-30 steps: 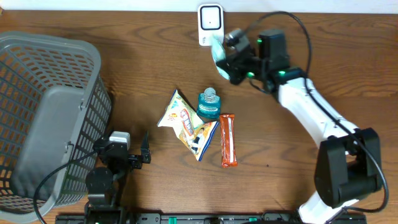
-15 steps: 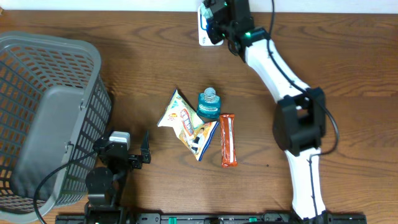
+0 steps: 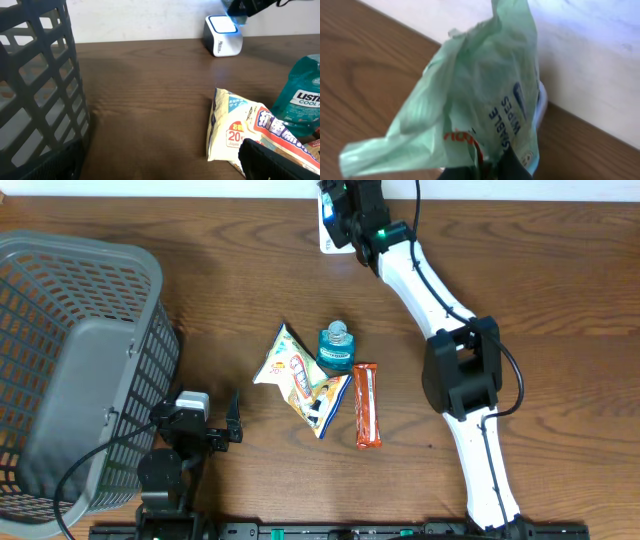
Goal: Scan the item barcode
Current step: 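Carry the wipes pack with the right gripper up to the scanner, then move the right gripper with the wipes off to the upper right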
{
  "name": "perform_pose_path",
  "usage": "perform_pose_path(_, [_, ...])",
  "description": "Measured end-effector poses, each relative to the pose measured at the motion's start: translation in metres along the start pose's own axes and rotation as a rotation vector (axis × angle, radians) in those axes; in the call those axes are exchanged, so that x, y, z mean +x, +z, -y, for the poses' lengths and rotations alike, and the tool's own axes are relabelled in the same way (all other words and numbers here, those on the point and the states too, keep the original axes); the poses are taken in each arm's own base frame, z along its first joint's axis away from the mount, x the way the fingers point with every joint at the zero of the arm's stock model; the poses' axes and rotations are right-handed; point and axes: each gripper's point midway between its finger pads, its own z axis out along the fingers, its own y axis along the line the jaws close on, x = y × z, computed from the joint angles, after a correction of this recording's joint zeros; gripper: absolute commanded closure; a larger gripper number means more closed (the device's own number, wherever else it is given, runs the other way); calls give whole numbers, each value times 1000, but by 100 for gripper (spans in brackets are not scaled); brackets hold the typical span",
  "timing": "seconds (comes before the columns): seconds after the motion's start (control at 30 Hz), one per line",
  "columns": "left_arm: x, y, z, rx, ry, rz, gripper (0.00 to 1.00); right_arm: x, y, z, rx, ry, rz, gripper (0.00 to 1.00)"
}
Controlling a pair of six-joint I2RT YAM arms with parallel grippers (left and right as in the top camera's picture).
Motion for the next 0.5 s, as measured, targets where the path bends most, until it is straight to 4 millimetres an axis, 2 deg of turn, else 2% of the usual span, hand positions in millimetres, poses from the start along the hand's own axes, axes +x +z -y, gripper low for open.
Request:
perform_pose_path(0.13, [0, 0, 0, 0, 0, 0, 2, 15, -14, 21, 114, -11, -127, 99])
perform_pose_path(0.3, [0, 0, 0, 0, 0, 0, 2, 54, -45, 82, 406, -53, -341, 99])
perform_pose_path(0.37, [0, 0, 0, 0, 0, 0, 2, 67, -58, 114, 521, -58, -400, 99])
perform_pose_path(0.4, [0, 0, 0, 0, 0, 0, 2, 83, -74, 154, 635, -48, -464, 99])
perform_pose_path(0.5, [0, 0, 0, 0, 0, 0, 2, 119, -103, 216, 752, 0, -585, 99])
